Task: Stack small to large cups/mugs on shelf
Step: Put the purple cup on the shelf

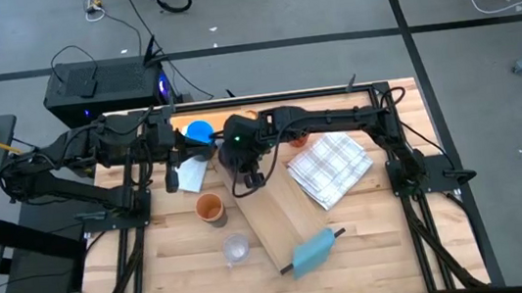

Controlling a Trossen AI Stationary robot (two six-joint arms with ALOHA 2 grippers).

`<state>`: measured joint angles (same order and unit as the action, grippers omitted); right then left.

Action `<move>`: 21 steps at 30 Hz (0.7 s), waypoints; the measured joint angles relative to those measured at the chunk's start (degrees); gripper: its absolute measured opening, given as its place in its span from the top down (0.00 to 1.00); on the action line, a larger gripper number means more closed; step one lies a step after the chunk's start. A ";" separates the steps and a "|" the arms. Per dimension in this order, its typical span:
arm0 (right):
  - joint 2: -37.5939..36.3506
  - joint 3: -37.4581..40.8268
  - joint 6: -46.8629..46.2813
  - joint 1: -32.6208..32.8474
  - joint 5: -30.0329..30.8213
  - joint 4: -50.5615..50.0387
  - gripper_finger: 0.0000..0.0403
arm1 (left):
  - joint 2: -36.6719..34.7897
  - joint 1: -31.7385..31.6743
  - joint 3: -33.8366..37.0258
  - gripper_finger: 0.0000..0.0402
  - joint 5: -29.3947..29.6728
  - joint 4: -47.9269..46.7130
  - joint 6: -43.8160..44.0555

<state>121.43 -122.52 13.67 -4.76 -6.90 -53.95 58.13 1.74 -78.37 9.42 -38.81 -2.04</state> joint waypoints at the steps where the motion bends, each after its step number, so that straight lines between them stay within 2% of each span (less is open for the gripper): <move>1: 0.00 0.00 0.00 0.11 0.00 0.02 0.77 | 0.00 0.00 0.00 0.92 0.00 0.00 0.00; 10: 0.00 0.00 0.00 0.14 -0.17 0.40 0.72 | 0.00 -0.01 0.00 0.94 0.00 0.00 0.22; 21: 0.00 0.00 0.00 0.42 0.20 2.16 0.70 | 0.00 0.00 0.00 0.91 -0.01 0.00 0.39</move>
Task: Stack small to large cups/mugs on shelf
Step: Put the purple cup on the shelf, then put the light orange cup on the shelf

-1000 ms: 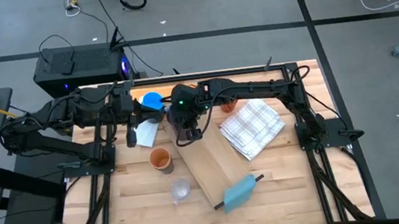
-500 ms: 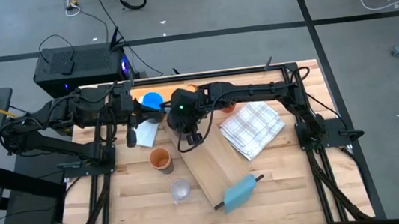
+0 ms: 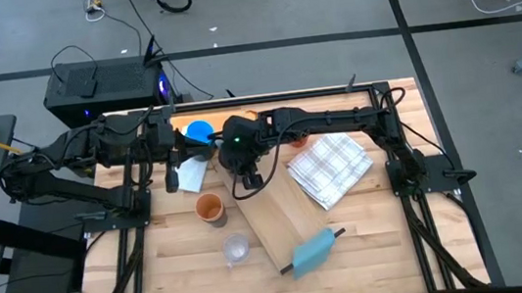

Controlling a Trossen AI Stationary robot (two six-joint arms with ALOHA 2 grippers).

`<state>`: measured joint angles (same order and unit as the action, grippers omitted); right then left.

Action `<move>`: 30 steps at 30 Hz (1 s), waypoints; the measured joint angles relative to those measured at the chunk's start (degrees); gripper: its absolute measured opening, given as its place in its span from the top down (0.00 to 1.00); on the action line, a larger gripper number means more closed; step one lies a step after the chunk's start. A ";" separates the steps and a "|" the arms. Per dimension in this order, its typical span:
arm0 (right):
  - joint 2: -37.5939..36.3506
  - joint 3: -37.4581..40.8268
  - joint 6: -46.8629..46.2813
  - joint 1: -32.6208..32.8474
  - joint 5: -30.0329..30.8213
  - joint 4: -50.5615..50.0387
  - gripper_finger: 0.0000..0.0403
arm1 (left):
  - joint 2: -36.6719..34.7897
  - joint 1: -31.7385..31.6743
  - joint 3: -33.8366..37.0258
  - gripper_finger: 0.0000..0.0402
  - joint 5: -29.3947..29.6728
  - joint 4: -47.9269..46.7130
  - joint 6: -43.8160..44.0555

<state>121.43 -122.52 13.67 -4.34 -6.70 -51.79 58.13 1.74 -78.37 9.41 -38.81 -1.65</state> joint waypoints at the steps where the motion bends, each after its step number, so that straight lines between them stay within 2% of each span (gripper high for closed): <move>1: 0.00 0.00 0.00 0.01 0.21 0.00 0.70 | 0.00 0.00 0.00 0.92 0.00 0.00 0.00; 7: -1.69 -0.56 0.00 -0.02 0.94 -1.09 0.70 | -0.02 0.00 0.02 0.94 0.00 -0.05 0.02; 12: -2.63 -5.10 -1.21 -0.02 2.01 -4.16 0.70 | -0.02 -0.01 0.02 0.93 0.01 -0.02 0.02; 17: -3.38 -12.66 -1.92 0.37 3.13 -17.89 0.70 | -0.02 0.00 0.02 0.91 0.00 -0.58 1.10; 23: -11.08 -6.02 -4.14 -0.03 8.80 -29.58 0.70 | -0.02 -0.02 0.02 0.90 -0.08 -3.75 3.48; 30: -20.80 4.04 -11.09 -0.39 11.95 -29.54 0.70 | 0.00 0.11 0.02 0.92 -2.57 -10.36 8.75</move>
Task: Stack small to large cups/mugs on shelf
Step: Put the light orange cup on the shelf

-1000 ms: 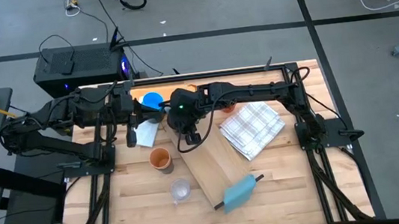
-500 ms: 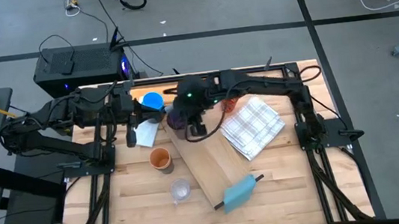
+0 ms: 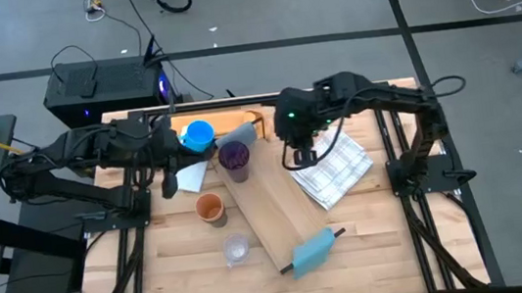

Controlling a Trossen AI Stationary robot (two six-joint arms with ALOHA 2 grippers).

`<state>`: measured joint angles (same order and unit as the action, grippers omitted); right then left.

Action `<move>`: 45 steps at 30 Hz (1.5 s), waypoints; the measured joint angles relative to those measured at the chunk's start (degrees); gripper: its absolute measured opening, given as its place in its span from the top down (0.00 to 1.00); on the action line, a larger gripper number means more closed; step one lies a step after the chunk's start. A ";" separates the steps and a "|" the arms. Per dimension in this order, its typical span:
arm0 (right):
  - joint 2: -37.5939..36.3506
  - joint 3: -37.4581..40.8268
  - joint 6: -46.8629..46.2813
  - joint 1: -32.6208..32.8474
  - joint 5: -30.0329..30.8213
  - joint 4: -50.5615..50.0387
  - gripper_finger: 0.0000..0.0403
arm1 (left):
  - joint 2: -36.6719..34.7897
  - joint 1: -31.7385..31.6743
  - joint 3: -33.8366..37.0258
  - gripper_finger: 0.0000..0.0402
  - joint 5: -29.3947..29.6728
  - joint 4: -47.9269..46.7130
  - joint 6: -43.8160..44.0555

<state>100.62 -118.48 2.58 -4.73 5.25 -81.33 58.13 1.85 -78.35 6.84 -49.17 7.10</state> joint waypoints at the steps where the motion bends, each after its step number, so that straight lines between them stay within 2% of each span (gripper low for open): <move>1: -1.35 1.63 -0.68 0.00 0.94 0.26 0.70 | 0.00 0.04 0.00 0.92 -0.47 -1.24 0.83; 7: -8.75 11.86 -4.07 -0.02 6.26 2.84 0.70 | 1.28 0.02 0.00 0.89 -1.01 -8.73 7.14; 14: -14.37 20.56 -6.46 -0.02 6.76 8.49 0.70 | 6.95 0.00 0.00 0.79 -2.69 -11.65 13.11; 21: -16.31 22.39 -6.16 0.00 6.76 8.82 0.70 | 14.69 0.53 0.00 0.58 -9.17 -19.92 16.34; 27: -17.39 22.39 -5.16 0.00 6.76 8.74 0.70 | 18.91 1.68 0.00 0.46 -9.16 -25.88 18.06; 31: -18.22 22.39 -4.30 -0.01 6.78 8.53 0.70 | 21.08 1.64 -0.02 0.45 -8.79 -26.22 23.52; 36: -18.83 22.39 -3.73 -0.02 6.99 8.60 0.70 | 24.45 1.68 -0.01 0.48 -8.89 -26.23 29.99; 45: -19.26 22.39 -2.63 -0.02 7.21 8.62 0.70 | 27.15 2.08 0.00 0.56 -9.74 -25.92 30.79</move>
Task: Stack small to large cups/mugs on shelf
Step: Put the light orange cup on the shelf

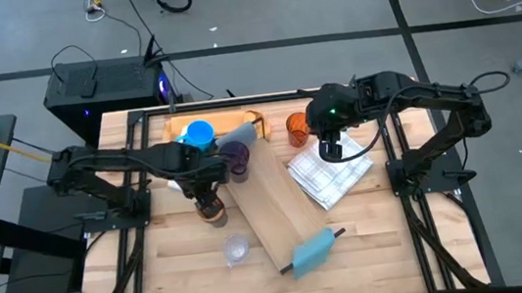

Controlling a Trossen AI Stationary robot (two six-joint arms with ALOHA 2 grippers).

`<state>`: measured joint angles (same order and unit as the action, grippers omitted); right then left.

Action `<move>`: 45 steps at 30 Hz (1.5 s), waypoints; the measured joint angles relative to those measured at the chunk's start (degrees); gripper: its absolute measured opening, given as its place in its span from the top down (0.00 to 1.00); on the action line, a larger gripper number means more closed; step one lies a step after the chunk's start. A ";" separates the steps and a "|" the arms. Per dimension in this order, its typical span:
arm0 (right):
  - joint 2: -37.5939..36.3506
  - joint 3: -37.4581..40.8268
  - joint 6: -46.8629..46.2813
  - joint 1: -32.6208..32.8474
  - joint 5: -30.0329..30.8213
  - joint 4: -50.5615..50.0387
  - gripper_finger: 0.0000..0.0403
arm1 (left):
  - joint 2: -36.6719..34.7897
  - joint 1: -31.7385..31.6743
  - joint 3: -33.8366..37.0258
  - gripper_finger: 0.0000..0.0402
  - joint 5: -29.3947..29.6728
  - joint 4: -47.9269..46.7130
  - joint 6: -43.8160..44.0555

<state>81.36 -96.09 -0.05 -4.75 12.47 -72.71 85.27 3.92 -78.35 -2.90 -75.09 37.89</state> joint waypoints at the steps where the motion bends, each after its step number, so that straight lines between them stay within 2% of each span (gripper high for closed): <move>1: 0.00 0.00 0.00 0.00 0.00 0.00 0.70 | -0.10 -0.02 0.00 0.57 0.08 0.02 0.00; 10: 0.00 0.00 0.00 0.00 0.00 0.20 0.71 | -0.11 -0.02 0.00 0.68 1.63 -0.09 -1.51; 17: 0.00 0.00 -0.39 0.00 0.00 0.42 0.71 | -0.11 -0.02 0.00 0.72 1.74 0.24 -3.94; 45: 0.00 -0.02 -1.31 0.00 0.00 0.66 0.71 | 0.26 -0.22 0.00 0.72 1.70 1.00 -7.14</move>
<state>81.36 -96.12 -1.37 -4.75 12.47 -72.05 85.54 3.70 -78.35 -1.19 -74.09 30.74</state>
